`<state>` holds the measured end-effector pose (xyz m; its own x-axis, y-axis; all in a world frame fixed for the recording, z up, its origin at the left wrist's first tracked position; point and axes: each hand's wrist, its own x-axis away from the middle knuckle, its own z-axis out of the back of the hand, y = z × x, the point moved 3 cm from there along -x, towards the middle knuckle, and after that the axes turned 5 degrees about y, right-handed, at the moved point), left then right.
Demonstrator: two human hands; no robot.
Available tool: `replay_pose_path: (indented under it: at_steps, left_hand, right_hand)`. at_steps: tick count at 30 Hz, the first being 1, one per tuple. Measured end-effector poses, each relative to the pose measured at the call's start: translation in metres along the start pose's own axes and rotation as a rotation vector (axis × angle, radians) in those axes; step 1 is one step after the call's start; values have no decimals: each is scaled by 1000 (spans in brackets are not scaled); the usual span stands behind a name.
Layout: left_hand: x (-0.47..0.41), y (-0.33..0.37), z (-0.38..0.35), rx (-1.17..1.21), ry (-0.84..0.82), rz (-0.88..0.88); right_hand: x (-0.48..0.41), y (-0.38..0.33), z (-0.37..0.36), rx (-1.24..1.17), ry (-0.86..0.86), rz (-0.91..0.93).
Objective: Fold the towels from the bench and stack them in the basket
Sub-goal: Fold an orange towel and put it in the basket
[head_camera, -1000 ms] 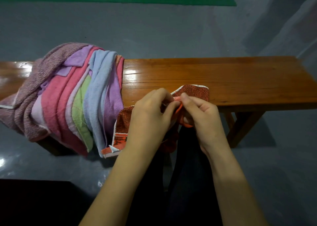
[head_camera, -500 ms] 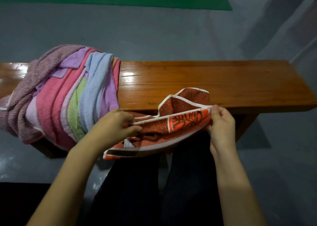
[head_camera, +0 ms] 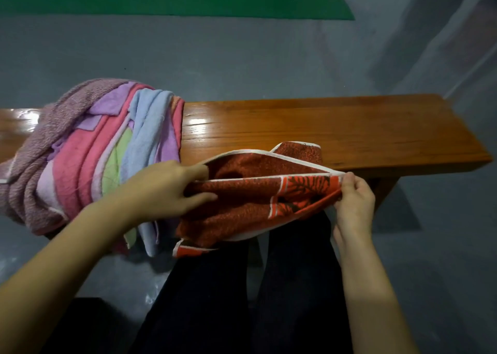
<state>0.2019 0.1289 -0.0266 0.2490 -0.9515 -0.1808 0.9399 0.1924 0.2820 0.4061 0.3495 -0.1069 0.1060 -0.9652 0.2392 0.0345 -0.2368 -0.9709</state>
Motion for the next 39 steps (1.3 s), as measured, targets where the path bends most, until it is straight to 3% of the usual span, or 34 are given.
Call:
replay_pose_path:
  at_steps: [3,6,11,18,21,25,29,32,36,39]
  left_hand:
    - [7,-31,0,-103,-47,-3]
    - [14,-38,13,-125,20,-107]
    - [17,-37,32,-289,197,-116]
    - [14,-38,33,-492,170,28]
    - [9,-40,27,-568,37,244]
    - [5,-36,42,-387,214,381]
    - [-11,-29,85,-150,449,302]
    - [-26,-20,123,-178,548,209]
    - [-43,-20,173,-262,599,230]
    - [-50,-20,203,237,692,308]
  right_hand:
    - [-1,6,2,-3,23,11]
    - [-5,11,6,-6,43,14]
    - [-7,13,5,16,56,32]
    - [-6,2,-1,18,51,130]
    - [-4,-5,-5,21,34,153]
    - [-3,-18,-5,-10,34,168]
    - [-9,-64,-15,-73,9,243]
    - [-16,-118,-36,-128,-9,323]
    - [-20,-207,-56,-167,-2,449]
    - [-15,-258,-61,-167,7,567]
